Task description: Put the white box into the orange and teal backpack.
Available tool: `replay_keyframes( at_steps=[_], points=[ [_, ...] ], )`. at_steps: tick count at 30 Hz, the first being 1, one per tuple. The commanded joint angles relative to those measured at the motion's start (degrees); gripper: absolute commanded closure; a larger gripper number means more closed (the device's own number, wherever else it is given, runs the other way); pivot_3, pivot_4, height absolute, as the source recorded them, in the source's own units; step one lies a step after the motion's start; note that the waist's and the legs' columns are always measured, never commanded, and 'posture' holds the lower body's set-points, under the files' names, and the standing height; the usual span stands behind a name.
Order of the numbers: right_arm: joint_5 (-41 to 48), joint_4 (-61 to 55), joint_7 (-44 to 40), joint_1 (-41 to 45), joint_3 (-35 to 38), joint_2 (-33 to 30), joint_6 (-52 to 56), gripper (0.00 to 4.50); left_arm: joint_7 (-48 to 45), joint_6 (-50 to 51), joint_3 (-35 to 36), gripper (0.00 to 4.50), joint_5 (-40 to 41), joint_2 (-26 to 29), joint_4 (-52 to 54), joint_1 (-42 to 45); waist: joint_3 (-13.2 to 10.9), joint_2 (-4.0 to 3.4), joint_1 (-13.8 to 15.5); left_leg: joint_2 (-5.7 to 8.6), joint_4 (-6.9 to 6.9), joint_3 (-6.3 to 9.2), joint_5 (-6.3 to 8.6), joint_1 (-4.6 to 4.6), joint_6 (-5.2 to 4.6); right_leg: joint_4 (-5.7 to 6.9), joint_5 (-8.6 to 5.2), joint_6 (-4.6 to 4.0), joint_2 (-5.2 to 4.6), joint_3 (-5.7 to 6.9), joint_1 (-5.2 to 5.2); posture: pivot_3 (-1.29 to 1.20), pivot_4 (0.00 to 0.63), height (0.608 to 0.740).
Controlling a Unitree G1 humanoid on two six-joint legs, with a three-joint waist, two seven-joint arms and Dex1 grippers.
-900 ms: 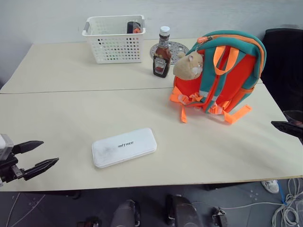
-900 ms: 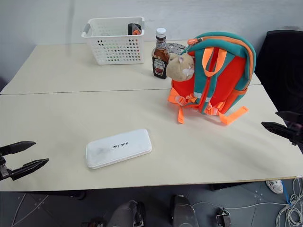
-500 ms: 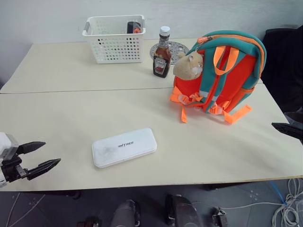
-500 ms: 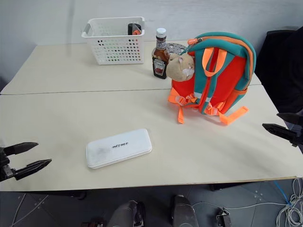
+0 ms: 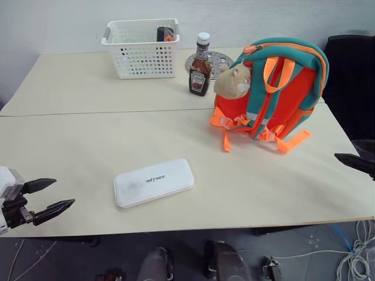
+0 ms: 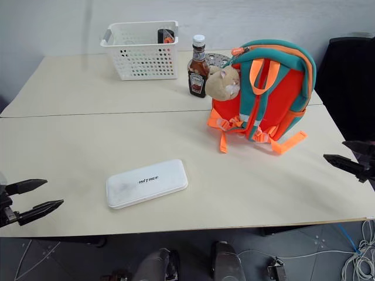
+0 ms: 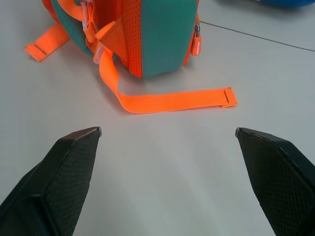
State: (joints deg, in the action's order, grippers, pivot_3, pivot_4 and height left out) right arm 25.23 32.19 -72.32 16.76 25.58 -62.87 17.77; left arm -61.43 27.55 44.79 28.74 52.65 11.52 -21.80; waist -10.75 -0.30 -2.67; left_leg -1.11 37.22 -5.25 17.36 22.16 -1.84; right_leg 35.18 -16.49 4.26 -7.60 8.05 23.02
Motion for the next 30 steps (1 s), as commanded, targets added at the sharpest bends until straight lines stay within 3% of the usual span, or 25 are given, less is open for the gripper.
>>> replay_keyframes(
  at_steps=[1, 2, 6, 11, 12, 15, 25, 27, 30],
  points=[
    [0.7, -2.5, 0.0, 0.7, 0.3, -0.3, 1.0, 0.0, 0.6, 0.5, 2.8, 0.01, 0.3, -0.5, 2.6, -1.6, -0.2, -0.36, -0.7, 0.51, -0.28, 1.07, -0.43, 0.04, -0.07, -0.15, -0.01, 0.22, -0.53, 1.25, -0.7, 0.0, 0.15, 0.74],
    [1.0, -3.0, 0.0, 0.7, 0.1, -0.3, 1.6, 0.0, 0.8, 0.8, 2.9, 0.01, 0.5, -0.7, 2.9, -1.7, -0.3, -0.33, -0.5, 0.95, -0.32, 1.75, -0.69, 0.04, -0.07, -0.12, -0.11, 0.4, -0.89, 1.97, -0.85, 0.0, 0.15, 0.74],
    [1.7, -9.8, -0.5, -1.1, -0.7, 0.4, 3.9, 0.0, 1.5, 1.5, 2.8, 0.01, 0.7, -1.1, 3.8, -2.1, -0.4, -0.36, 2.0, 0.95, 0.08, 1.27, -0.78, 0.1, 0.2, 0.21, -0.25, 0.5, -0.93, 1.23, -0.48, 0.0, 0.15, 0.74],
    [5.0, -29.4, 0.1, -5.1, -5.0, 3.3, 9.0, 0.0, 2.4, 1.4, 0.2, 0.01, -0.5, -1.3, 4.6, -2.1, -0.4, -0.32, 2.8, 0.77, 0.08, 1.27, -0.37, 0.08, 0.33, 0.15, -0.28, 0.44, -0.88, 1.13, -0.47, 0.0, 0.15, 0.74],
    [4.8, -33.0, 0.8, -5.1, -7.1, 4.3, 9.3, 0.18, 2.5, 1.0, -0.9, 0.0, -1.0, -1.2, 4.7, -2.0, -0.4, -0.33, 2.8, 0.74, 0.08, 1.28, -0.35, 0.08, 0.36, 0.15, -0.29, 0.41, -0.86, 1.14, -0.47, 0.0, 0.15, 0.74],
    [3.3, -40.4, 3.0, -3.1, -14.2, 7.8, 9.4, 0.95, 2.5, 1.4, -4.8, 0.62, -0.8, -1.1, 5.9, -0.6, -0.4, -0.3, 2.7, 0.71, 0.04, 1.25, -0.43, 0.07, 0.47, 0.15, -0.3, 0.39, -0.8, 1.14, -0.45, 0.0, 0.15, 0.74],
    [-5.9, -37.6, 9.8, 9.4, -31.8, 21.2, 7.4, 4.5, 7.6, -3.0, -24.8, 3.93, -9.8, -1.6, 3.2, 10.6, -0.4, -0.21, 2.9, 0.71, 0.06, 1.15, -0.64, 0.12, 0.42, 0.22, -0.3, 0.37, -0.72, 1.09, -0.35, 0.0, 0.15, 0.74],
    [-7.6, -35.8, 9.8, 10.9, -33.9, 22.6, 6.2, 4.5, 9.2, -2.6, -27.3, 4.48, -10.9, -2.0, 2.1, 13.5, -0.4, -0.2, 2.9, 0.74, 0.06, 1.12, -0.65, 0.13, 0.38, 0.21, -0.3, 0.38, -0.71, 1.08, -0.36, 0.0, 0.15, 0.74],
    [-10.5, -33.9, 10.7, 12.3, -36.5, 24.4, 5.1, 4.5, 10.0, -2.5, -29.5, 4.48, -12.0, -2.3, 0.6, 15.9, -0.4, -0.15, 2.7, 0.76, 0.08, 1.08, -0.65, 0.13, 0.36, 0.36, -0.28, 0.41, -0.71, 1.07, -0.36, 0.0, 0.15, 0.74]
  ],
)
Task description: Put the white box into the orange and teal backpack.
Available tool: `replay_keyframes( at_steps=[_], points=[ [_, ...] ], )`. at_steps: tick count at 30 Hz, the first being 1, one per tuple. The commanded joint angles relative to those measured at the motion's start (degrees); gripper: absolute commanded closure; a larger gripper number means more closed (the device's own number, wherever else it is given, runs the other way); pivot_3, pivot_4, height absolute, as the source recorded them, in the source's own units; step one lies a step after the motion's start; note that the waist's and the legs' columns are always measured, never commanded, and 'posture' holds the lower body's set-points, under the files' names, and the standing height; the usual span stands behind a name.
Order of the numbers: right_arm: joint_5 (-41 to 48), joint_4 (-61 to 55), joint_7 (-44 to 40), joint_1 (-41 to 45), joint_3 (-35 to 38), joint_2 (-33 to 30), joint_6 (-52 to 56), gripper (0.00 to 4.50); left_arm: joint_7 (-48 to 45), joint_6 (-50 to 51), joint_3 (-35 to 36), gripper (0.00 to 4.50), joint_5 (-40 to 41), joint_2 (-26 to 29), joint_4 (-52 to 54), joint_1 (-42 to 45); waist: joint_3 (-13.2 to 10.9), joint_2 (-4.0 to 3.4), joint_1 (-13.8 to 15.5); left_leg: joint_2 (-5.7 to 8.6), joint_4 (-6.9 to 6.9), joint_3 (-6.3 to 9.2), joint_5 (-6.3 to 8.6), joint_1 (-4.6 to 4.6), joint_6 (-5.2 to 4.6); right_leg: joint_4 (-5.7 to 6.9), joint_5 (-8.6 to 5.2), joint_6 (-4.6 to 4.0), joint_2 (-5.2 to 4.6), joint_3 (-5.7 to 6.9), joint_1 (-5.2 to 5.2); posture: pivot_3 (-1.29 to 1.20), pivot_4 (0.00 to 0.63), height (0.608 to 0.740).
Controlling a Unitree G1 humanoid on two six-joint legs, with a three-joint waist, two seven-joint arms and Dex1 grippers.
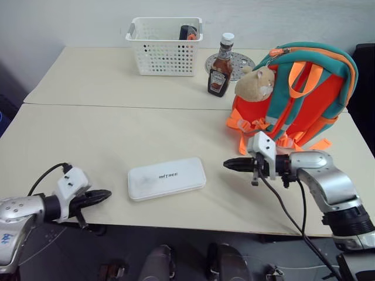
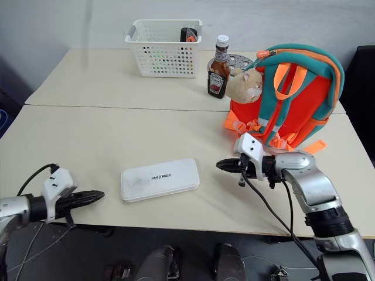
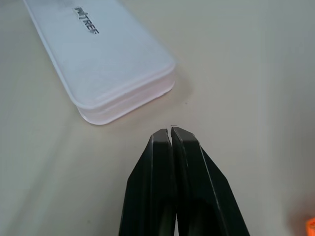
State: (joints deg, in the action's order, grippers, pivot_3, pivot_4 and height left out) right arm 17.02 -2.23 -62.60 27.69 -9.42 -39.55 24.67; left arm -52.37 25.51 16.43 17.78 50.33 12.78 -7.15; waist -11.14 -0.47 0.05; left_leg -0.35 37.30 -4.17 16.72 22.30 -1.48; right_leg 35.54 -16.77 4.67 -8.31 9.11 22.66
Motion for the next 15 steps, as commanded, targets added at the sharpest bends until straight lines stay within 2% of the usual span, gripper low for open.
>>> replay_keyframes(
  at_steps=[1, 9, 15],
  points=[
    [-3.1, 0.8, 1.1, 1.5, -2.3, 1.5, -2.0, 4.5, 0.7, -0.3, -1.4, 4.48, -0.5, -0.3, -0.8, 1.8, 0.0, 0.03, -0.1, 0.0, -0.01, 0.0, 0.0, 0.0, 0.0, 0.02, 0.0, 0.0, 0.0, 0.0, 0.0, 0.0, 0.15, 0.74],
    [-6.7, 0.9, 3.4, 1.3, -4.7, 5.0, -2.8, 4.5, -3.2, 2.2, -3.9, 4.48, 5.0, -2.1, 0.7, 6.0, 0.0, 0.04, -0.2, -0.12, 0.05, -0.04, -0.03, -0.03, 0.07, 0.07, 0.0, 0.0, 0.13, -0.04, 0.0, 0.0, 0.15, 0.74],
    [-5.2, -4.6, 2.8, -0.9, -4.9, 5.5, -0.6, 4.5, -3.7, -0.1, -10.0, 4.48, 1.9, -3.1, -5.1, 14.3, 0.0, 0.05, 0.0, -0.12, 0.09, -0.03, -0.04, -0.05, 0.09, 0.07, 0.0, -0.01, 0.21, -0.06, 0.0, 0.0, 0.15, 0.74]
  ],
)
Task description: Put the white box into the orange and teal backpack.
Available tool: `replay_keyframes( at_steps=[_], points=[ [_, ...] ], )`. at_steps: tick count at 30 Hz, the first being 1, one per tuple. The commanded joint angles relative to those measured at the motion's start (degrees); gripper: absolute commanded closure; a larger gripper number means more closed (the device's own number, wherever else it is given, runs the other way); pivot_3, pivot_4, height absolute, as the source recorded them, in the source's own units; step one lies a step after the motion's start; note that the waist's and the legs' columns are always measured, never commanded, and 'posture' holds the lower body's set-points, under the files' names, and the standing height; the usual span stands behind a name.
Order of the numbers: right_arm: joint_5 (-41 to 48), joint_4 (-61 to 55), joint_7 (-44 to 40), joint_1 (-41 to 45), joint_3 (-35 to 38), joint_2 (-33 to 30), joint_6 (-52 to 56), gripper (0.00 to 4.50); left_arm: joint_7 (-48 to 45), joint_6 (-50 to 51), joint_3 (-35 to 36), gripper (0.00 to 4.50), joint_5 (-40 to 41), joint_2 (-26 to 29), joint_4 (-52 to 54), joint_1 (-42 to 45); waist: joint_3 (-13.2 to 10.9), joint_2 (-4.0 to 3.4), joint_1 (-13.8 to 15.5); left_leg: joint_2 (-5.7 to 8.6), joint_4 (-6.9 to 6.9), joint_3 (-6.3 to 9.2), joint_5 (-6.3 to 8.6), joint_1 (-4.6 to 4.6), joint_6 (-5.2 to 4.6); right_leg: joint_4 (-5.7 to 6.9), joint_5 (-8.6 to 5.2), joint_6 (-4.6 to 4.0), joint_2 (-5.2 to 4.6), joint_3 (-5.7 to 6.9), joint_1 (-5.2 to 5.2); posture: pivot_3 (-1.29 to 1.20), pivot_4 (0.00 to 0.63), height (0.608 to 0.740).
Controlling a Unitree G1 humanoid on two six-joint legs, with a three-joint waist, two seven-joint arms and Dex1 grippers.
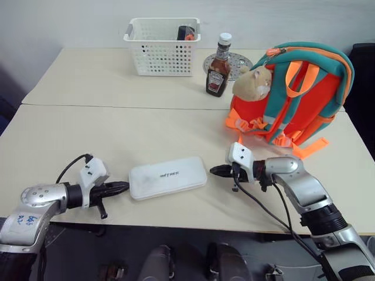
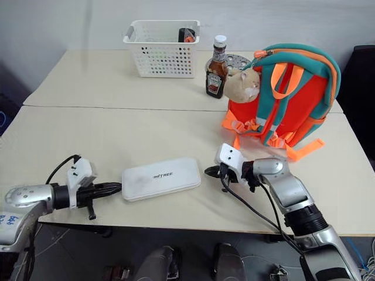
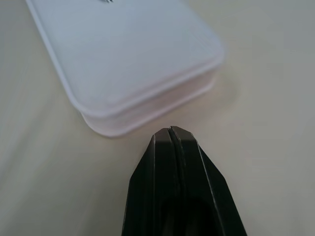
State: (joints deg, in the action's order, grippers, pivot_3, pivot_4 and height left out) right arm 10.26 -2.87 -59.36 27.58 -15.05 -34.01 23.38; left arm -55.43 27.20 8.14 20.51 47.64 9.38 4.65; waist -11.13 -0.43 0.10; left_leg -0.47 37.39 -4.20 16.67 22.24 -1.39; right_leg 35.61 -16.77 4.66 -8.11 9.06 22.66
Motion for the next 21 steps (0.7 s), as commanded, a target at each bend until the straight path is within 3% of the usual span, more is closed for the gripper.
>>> replay_keyframes(
  at_steps=[1, 10, 14, 17, 21],
  points=[
    [1.8, -5.0, -0.5, -1.3, 0.8, -0.2, 1.2, 4.5, -0.9, -2.2, -2.7, 4.48, -1.4, -0.7, -3.1, 4.2, 0.0, 0.01, -0.1, 0.0, -0.01, -0.01, 0.0, 0.0, 0.0, 0.02, 0.0, 0.0, 0.09, 0.0, 0.0, 0.0, 0.15, 0.74],
    [1.5, -8.1, -0.4, -4.1, 1.5, -1.4, 2.8, 4.5, -2.8, -7.8, -6.4, 4.48, -5.9, -0.8, -12.2, 11.1, 0.0, 0.02, -0.2, -0.11, -0.02, -0.07, 0.01, -0.03, 0.01, 0.04, 0.01, -0.01, 0.44, -0.01, -0.02, 0.0, 0.15, 0.74],
    [0.8, -7.6, -0.1, -4.3, 2.2, -2.4, 2.0, 4.5, -3.6, -4.5, -4.9, 4.48, -4.4, 0.6, -15.8, 12.9, 0.0, 0.05, -0.2, -0.13, -0.01, -0.09, 0.01, -0.03, 0.01, 0.05, 0.01, -0.01, 0.45, -0.03, -0.01, 0.0, 0.15, 0.74],
    [-0.4, -5.8, -0.1, -3.6, 1.9, -3.0, 0.2, 4.5, -4.8, 1.4, -3.9, 3.87, -3.1, 3.2, -18.0, 13.9, 0.0, 0.05, -0.3, -0.14, -0.01, -0.11, 0.01, -0.04, 0.01, 0.05, 0.0, -0.01, 0.46, -0.03, 0.0, 0.0, 0.15, 0.74],
    [-1.5, -3.4, -0.7, -2.5, 1.3, -3.3, -2.1, 4.5, -8.9, 10.3, -2.5, 2.67, 1.2, 6.6, -19.2, 15.2, -0.1, 0.15, -0.4, -0.17, 0.0, -0.18, 0.01, -0.06, 0.01, 0.08, 0.0, -0.01, 0.5, -0.02, 0.04, 0.0, 0.15, 0.74]
  ],
)
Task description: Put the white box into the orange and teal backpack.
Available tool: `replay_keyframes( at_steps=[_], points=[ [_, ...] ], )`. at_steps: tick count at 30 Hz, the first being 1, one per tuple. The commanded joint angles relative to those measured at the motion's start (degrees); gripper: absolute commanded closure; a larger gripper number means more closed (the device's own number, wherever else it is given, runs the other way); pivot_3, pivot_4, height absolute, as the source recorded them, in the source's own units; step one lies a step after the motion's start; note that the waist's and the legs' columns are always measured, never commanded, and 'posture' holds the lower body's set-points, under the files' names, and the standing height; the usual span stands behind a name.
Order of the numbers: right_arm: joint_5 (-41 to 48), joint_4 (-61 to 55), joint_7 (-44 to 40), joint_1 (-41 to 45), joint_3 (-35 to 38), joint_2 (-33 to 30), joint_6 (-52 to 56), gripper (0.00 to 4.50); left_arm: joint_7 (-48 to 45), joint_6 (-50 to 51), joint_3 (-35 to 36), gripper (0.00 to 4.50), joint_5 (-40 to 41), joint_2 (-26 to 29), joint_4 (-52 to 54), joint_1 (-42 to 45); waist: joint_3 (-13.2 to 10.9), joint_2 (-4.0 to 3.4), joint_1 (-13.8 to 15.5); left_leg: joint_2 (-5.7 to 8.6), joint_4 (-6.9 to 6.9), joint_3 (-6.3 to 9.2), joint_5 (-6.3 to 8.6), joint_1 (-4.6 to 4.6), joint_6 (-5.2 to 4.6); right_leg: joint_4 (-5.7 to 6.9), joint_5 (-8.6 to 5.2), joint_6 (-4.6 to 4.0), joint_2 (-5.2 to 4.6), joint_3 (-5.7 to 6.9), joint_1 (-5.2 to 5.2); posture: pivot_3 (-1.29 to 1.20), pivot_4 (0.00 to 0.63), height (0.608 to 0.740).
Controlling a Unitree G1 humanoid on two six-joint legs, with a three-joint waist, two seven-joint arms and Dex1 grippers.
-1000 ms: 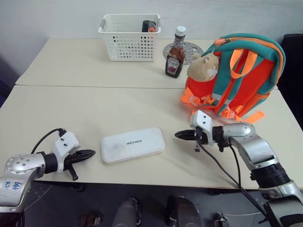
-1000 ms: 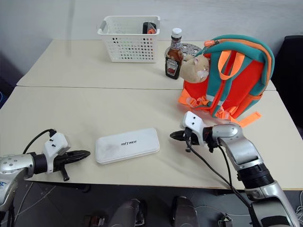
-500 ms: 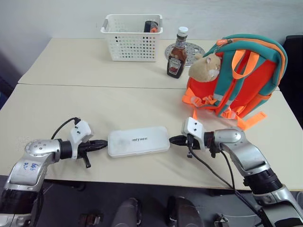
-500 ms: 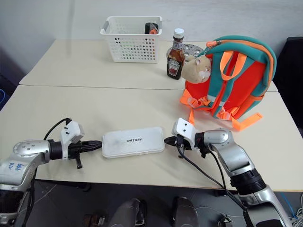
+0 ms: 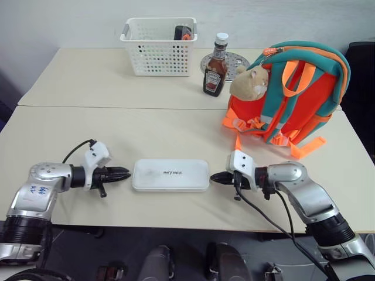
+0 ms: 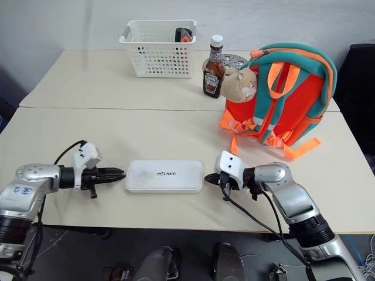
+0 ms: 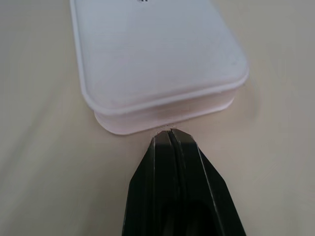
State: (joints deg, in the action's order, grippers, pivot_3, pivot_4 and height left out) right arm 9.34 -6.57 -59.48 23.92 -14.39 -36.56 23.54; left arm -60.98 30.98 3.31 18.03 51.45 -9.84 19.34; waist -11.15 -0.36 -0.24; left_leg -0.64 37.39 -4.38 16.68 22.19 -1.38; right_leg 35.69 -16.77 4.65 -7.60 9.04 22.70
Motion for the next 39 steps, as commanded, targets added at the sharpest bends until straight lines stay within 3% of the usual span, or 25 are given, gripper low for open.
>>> replay_keyframes(
  at_steps=[1, 7, 13, 25, 39],
  points=[
    [-0.9, 1.0, -0.9, 1.5, 0.4, -0.9, -3.0, 4.5, -5.1, 11.0, 2.8, 2.36, 6.2, 3.7, 0.6, 1.0, -0.1, 0.09, 0.0, -0.01, -0.01, -0.05, 0.0, 0.01, 0.0, 0.05, 0.0, 0.0, 0.01, 0.0, 0.05, 0.0, 0.15, 0.74],
    [-2.0, 3.6, -2.5, 2.8, -0.2, -1.1, -6.2, 4.5, -5.3, 32.1, 3.3, 0.54, 14.7, 3.8, -0.4, 7.3, -0.2, 0.33, 0.2, 0.0, 0.13, -0.05, 0.0, 0.05, 0.0, 0.13, 0.0, 0.0, 0.02, -0.11, 0.06, 0.0, 0.15, 0.74],
    [-2.1, 4.2, -2.7, 3.4, -0.6, -0.4, -7.0, 4.5, -2.5, 42.2, 3.3, 0.54, 17.6, 0.0, -5.1, 12.3, -0.2, 0.4, 0.1, -0.01, 0.19, -0.06, -0.01, 0.06, 0.01, 0.17, 0.0, 0.0, 0.05, -0.22, 0.05, 0.0, 0.15, 0.74],
    [-1.6, 2.8, -3.8, 3.9, -0.7, 0.8, -7.7, 4.5, -1.3, 43.8, -4.6, 0.54, 15.2, -5.7, -11.7, 18.2, -0.3, 0.52, 0.5, -0.01, 0.39, -0.12, -0.02, 0.06, 0.03, 0.25, -0.01, 0.0, 0.06, -0.43, 0.05, 0.0, 0.15, 0.74],
    [-3.5, 3.6, -3.8, 2.8, -1.2, 0.7, -10.3, 4.5, -12.2, 45.7, -12.1, 0.54, 18.3, -9.6, -12.4, 27.9, -0.4, 0.68, 0.2, -0.03, 0.52, -0.13, -0.02, 0.13, 0.02, 0.28, 0.0, 0.0, 0.12, -0.44, 0.06, 0.0, 0.15, 0.74]
  ],
)
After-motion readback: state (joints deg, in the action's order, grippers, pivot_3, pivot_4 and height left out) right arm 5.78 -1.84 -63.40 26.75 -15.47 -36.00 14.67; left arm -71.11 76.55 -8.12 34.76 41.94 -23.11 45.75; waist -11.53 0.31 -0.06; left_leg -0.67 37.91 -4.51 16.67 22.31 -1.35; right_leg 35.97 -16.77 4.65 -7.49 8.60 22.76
